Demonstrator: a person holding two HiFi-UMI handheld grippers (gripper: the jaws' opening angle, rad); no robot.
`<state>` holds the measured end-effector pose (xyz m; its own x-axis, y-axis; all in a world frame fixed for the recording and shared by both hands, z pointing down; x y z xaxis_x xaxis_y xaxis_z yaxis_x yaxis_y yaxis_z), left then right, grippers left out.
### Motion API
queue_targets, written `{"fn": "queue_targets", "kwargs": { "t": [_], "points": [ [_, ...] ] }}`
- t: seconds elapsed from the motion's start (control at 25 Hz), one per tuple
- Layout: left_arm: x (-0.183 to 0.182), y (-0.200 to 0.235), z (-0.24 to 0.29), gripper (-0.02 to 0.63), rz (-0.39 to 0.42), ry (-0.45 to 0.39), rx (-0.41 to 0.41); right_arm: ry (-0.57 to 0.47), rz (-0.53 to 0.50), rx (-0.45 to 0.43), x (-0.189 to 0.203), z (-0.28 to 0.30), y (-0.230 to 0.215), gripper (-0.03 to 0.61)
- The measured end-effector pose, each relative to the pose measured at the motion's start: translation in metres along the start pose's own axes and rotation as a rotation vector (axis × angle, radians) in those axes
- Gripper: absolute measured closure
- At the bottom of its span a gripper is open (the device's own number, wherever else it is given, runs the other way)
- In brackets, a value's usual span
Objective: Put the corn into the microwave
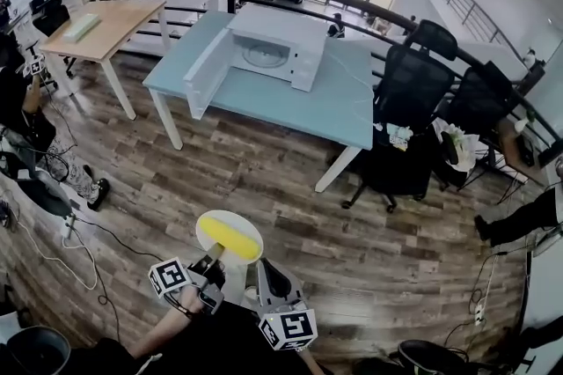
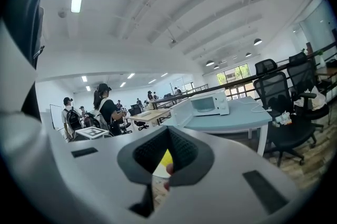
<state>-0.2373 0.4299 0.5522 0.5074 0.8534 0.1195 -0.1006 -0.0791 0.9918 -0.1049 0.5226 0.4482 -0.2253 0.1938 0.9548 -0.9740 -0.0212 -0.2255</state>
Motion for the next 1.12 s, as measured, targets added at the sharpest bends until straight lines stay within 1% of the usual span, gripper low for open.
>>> {"fn": "queue_targets", "kwargs": {
  "t": [0.32, 0.6, 0.76, 1.12],
  "points": [
    [-0.015, 0.008, 0.027, 0.586, -0.014, 0.005, -0.023, 0.016, -0.008, 0.007, -0.006, 0.030, -0.009, 0.569],
    [-0.034, 0.015, 0.056, 0.586, -0.032, -0.006, -0.045, 0.042, 0.002, -0.017, -0.007, 0.065, -0.022, 0.569],
    [-0.047, 0.021, 0.076, 0.586, -0.020, -0.004, -0.068, 0.046, -0.003, -0.032, -0.015, 0.088, -0.031, 0.569],
    [-0.080, 0.015, 0.133, 0.586, -0.015, 0.012, -0.038, 0.044, 0.005, -0.023, -0.034, 0.138, -0.060, 0.569]
  ]
}}
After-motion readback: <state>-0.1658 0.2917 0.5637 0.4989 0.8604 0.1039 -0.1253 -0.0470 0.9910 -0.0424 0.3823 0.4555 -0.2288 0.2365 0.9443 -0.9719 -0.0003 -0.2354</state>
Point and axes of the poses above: the fingertips, and each gripper's own axes: z forward along the fingers, y to its left, x out of its underside, the point moved 4 cm from there along -z, backward along the fingers, and after that the axes turned 8 degrees about x, right-handed, at the moved point
